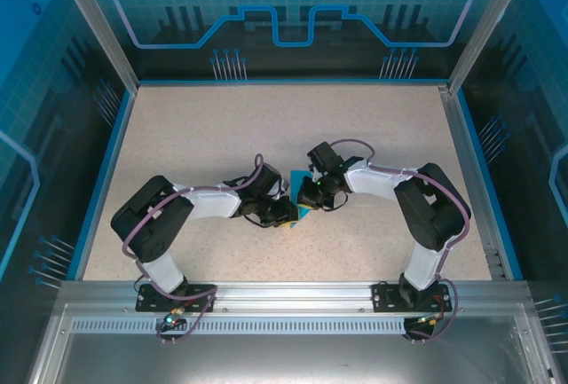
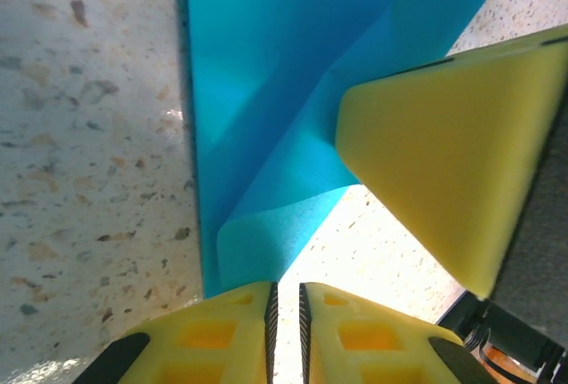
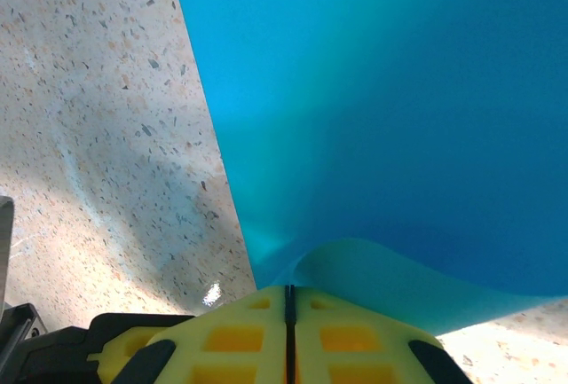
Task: Fold a paper plane with a square sheet of paper (pick it up from the middle)
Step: Third fold the triangle at the center of the table.
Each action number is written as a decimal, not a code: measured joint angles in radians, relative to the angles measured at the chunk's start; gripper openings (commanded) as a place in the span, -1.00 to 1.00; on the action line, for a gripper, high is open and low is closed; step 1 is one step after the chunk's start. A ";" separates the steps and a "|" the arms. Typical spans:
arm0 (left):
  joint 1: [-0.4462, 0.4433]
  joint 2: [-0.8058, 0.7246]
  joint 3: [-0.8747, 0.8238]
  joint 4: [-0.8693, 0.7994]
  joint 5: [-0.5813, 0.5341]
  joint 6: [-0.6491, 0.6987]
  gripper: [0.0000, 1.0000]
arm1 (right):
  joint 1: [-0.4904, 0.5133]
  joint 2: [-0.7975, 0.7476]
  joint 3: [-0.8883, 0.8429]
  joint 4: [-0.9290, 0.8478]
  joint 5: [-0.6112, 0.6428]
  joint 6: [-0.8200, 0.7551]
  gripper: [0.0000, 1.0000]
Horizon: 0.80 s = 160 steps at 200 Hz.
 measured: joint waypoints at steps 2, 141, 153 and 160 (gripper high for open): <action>0.000 0.001 0.000 0.000 0.000 0.000 -0.65 | 0.000 0.000 0.000 0.000 0.000 0.000 -0.83; -0.001 0.007 0.013 -0.045 -0.019 0.000 -0.67 | 0.000 0.003 0.000 0.000 0.008 0.000 -0.84; -0.001 0.007 0.013 -0.045 -0.019 0.000 -0.66 | 0.000 0.003 0.000 0.000 0.008 0.003 -0.84; -0.001 0.007 0.013 -0.045 -0.019 0.000 -0.66 | 0.000 0.003 0.000 0.001 0.008 0.003 -0.84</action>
